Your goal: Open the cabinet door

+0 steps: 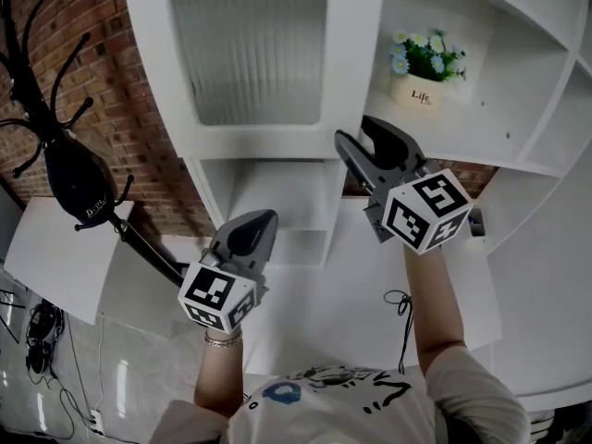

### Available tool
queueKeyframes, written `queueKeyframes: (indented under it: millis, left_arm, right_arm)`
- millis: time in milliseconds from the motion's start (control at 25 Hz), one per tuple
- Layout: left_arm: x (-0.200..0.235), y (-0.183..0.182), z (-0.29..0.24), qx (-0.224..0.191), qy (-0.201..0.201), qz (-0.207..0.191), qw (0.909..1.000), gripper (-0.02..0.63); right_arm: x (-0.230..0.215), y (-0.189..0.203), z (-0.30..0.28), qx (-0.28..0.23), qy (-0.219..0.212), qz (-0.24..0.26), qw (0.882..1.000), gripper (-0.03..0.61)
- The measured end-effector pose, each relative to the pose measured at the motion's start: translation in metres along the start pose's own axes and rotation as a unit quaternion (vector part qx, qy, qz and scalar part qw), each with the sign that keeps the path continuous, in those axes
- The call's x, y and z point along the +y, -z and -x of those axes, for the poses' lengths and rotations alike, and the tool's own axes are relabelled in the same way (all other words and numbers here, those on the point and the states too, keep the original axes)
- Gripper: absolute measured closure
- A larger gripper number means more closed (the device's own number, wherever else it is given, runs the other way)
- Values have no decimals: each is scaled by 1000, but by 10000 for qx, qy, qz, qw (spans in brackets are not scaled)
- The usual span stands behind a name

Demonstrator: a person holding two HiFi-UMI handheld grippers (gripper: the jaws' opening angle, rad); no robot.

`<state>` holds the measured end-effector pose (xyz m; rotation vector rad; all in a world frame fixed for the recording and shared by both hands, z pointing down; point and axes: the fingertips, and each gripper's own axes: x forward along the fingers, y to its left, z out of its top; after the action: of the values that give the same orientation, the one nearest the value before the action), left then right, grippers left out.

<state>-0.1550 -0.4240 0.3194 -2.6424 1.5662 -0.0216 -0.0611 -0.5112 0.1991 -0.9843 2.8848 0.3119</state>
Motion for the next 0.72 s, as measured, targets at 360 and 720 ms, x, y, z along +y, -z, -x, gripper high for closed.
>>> queueKeyframes:
  millis: [360, 720]
  left_arm:
    - [-11, 7, 8, 54, 67, 83, 9999, 600]
    - [-26, 6, 19, 113, 72, 102, 9999, 600]
  right_arm:
    - [13, -6, 17, -136, -225, -163, 9995, 413]
    - [34, -18, 43, -345, -594, -549, 9961, 483]
